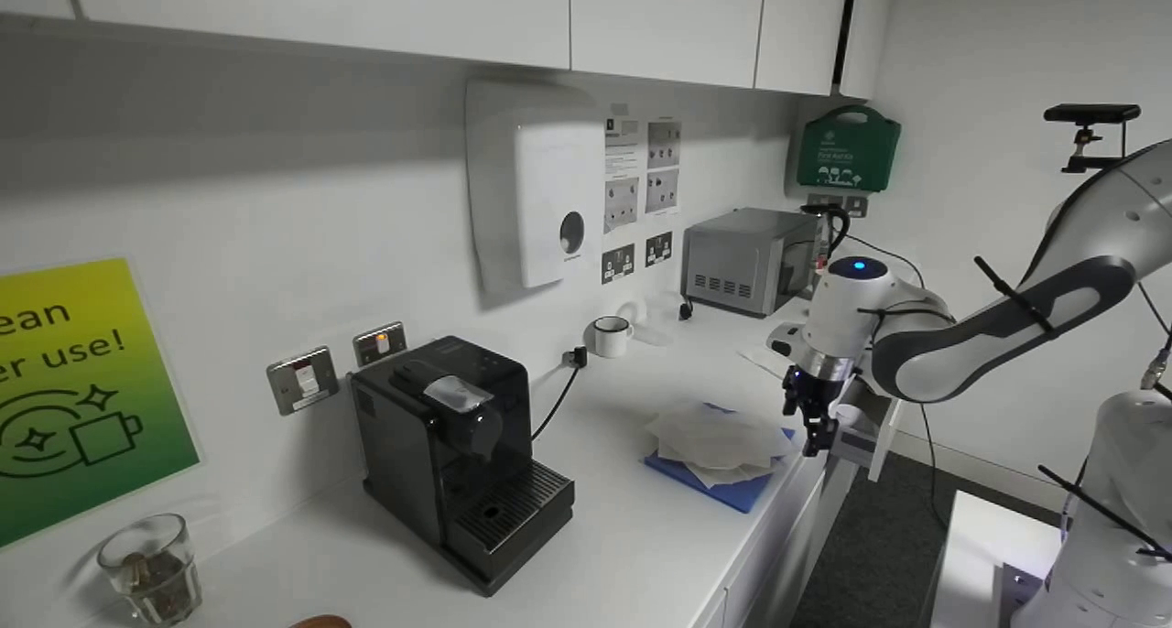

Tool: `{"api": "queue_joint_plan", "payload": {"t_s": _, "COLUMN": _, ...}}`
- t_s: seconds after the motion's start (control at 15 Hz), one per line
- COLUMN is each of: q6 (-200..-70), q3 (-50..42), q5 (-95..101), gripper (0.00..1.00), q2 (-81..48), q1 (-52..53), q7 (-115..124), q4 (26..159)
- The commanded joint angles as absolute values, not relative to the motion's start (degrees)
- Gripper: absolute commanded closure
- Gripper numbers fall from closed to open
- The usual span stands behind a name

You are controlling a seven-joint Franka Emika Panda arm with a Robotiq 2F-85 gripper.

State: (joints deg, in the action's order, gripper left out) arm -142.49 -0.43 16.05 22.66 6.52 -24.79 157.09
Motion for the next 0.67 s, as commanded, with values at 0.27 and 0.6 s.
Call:
{"api": "queue_joint_plan", "payload": {"t_s": 0.27, "q6": -143.0, "q3": 1.6, "q5": 23.5, "gripper": 0.00, "q2": 20.7, "q1": 4.6, "q7": -23.7, "q4": 156.6}}
{"api": "queue_joint_plan", "payload": {"t_s": 0.6, "q6": -143.3, "q3": 1.7, "q5": 25.1, "gripper": 0.00, "q2": 19.6, "q1": 4.4, "q7": -23.6, "q4": 156.5}}
